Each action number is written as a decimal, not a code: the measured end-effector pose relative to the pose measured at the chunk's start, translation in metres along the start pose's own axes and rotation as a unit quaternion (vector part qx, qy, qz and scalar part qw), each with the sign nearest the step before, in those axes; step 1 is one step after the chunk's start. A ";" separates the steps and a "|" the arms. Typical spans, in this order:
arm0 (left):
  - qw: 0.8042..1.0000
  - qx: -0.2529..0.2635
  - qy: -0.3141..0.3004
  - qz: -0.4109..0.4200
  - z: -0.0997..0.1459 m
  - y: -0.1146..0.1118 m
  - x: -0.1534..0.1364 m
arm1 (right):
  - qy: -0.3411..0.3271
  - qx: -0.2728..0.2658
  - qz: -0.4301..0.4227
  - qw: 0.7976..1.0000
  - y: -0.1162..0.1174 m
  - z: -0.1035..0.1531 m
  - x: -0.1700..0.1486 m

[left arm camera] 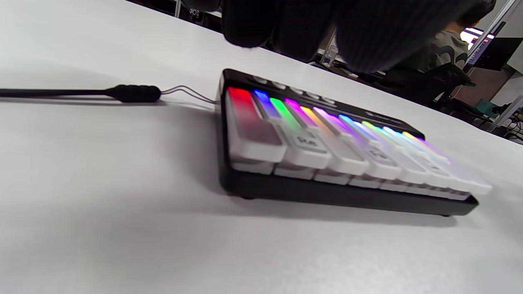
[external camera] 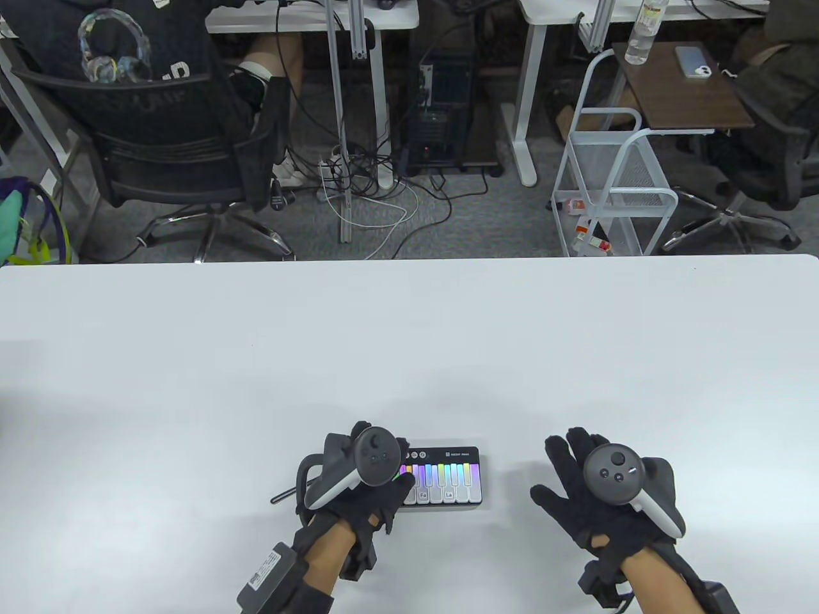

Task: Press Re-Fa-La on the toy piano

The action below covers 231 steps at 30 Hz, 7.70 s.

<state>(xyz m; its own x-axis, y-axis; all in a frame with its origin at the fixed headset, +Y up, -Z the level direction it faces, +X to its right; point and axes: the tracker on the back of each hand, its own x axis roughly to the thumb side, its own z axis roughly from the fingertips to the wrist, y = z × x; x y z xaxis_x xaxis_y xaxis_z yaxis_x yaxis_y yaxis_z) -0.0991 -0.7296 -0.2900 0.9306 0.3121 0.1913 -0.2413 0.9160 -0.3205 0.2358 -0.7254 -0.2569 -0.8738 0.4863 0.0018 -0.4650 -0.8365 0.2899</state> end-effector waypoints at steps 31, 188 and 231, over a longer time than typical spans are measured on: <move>0.998 -0.039 0.034 0.034 -0.001 -0.009 -0.022 | 0.004 0.005 0.008 1.000 0.002 -0.001 0.001; 0.996 0.017 0.043 0.072 0.048 0.007 -0.081 | 0.016 0.029 0.030 0.999 0.014 -0.004 0.001; 0.996 0.011 0.046 0.070 0.048 0.006 -0.080 | 0.016 0.026 0.030 0.999 0.014 -0.004 0.000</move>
<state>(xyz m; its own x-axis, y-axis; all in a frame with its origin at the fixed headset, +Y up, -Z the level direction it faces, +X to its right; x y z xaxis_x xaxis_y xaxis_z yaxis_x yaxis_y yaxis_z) -0.1878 -0.7368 -0.2630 0.9084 0.4139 0.0593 -0.3760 0.8707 -0.3170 0.2293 -0.7382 -0.2568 -0.9047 0.4259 -0.0093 -0.4036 -0.8499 0.3388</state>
